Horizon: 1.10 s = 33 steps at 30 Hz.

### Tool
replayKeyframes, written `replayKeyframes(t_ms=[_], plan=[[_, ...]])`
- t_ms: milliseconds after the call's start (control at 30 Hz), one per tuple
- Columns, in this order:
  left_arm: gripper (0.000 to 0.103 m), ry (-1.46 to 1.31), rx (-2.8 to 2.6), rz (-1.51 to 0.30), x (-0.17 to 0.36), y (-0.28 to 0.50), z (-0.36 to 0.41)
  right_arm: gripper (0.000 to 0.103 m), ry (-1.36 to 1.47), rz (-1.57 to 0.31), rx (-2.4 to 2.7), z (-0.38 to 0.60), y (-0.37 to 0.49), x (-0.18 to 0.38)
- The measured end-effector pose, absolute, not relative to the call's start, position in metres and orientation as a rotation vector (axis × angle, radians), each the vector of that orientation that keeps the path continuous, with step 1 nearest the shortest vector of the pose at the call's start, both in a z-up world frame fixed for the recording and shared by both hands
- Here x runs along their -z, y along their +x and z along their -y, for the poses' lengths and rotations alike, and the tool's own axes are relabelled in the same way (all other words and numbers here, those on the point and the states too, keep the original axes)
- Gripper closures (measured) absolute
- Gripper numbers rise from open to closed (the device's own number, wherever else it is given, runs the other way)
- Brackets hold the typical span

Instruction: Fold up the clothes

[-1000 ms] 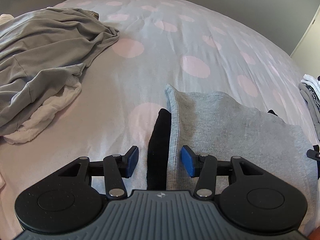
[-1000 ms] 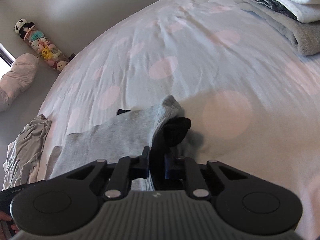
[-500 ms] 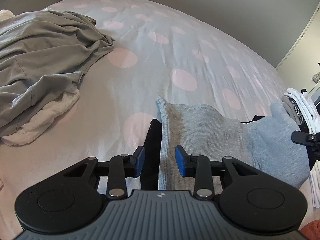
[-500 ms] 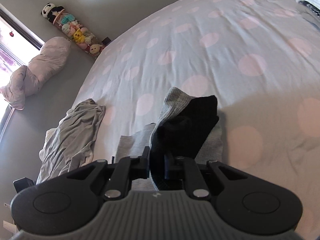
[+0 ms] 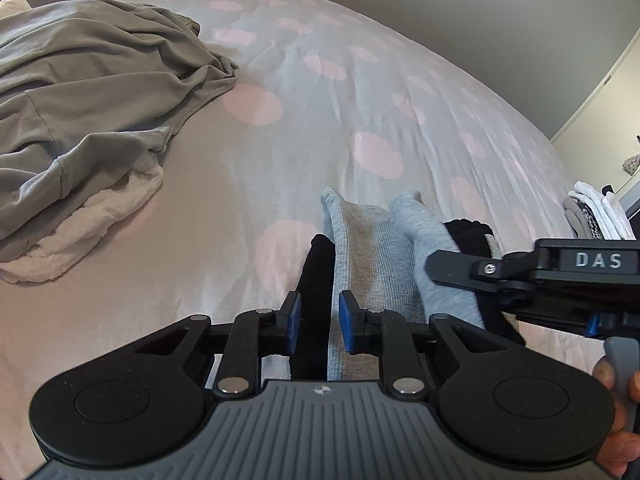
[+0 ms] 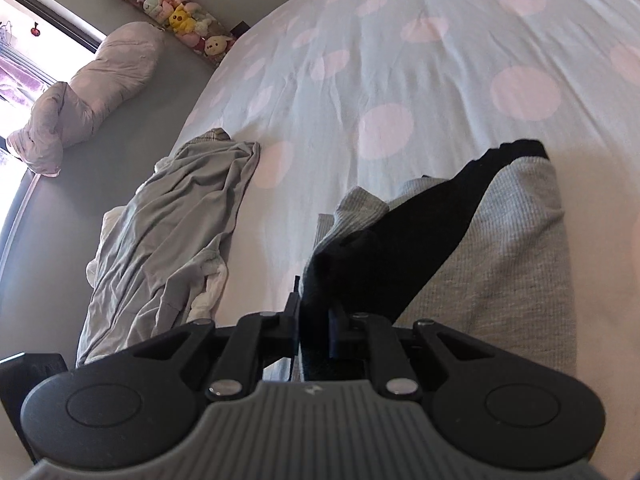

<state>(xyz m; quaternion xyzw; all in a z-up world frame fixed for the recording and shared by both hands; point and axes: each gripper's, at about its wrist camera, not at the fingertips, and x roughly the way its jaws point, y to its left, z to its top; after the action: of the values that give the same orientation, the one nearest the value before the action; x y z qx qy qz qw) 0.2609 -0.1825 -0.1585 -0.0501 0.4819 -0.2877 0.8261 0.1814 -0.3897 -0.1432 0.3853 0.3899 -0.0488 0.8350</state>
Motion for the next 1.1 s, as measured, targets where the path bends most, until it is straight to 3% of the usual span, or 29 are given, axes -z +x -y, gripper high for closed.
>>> replayKeyframes(t_ms=[300,400,467,600,700,767,833,967,1100], plan=[[0.085,-0.093,0.58,-1.057,0.171,0.271,0.184,0.087,0.773,-0.893,0.075,0.38,0.202,0.177],[0.085,-0.082,0.583,-1.06,0.173,0.273,0.187,0.074,0.77,-0.886,0.045,0.38,0.201,0.174],[0.085,-0.081,0.581,-1.052,0.171,0.271,0.186,0.059,0.769,-0.875,0.025,0.381,0.199,0.166],[0.085,-0.1,0.565,-1.019,0.163,0.269,0.181,0.057,0.683,-0.821,0.027,0.383,0.189,0.137],[0.085,-0.124,0.554,-1.005,0.159,0.268,0.178,0.062,0.556,-0.788,0.052,0.386,0.181,0.116],[0.085,-0.136,0.557,-1.0,0.157,0.267,0.178,0.077,0.467,-0.804,0.065,0.385,0.181,0.114],[0.085,-0.141,0.56,-0.995,0.155,0.266,0.179,0.083,0.407,-0.832,0.062,0.384,0.183,0.117],[0.085,-0.137,0.554,-0.999,0.156,0.266,0.179,0.091,0.353,-0.872,0.044,0.381,0.196,0.132],[0.085,-0.143,0.533,-1.015,0.161,0.27,0.177,0.091,0.351,-0.912,0.041,0.376,0.217,0.149]])
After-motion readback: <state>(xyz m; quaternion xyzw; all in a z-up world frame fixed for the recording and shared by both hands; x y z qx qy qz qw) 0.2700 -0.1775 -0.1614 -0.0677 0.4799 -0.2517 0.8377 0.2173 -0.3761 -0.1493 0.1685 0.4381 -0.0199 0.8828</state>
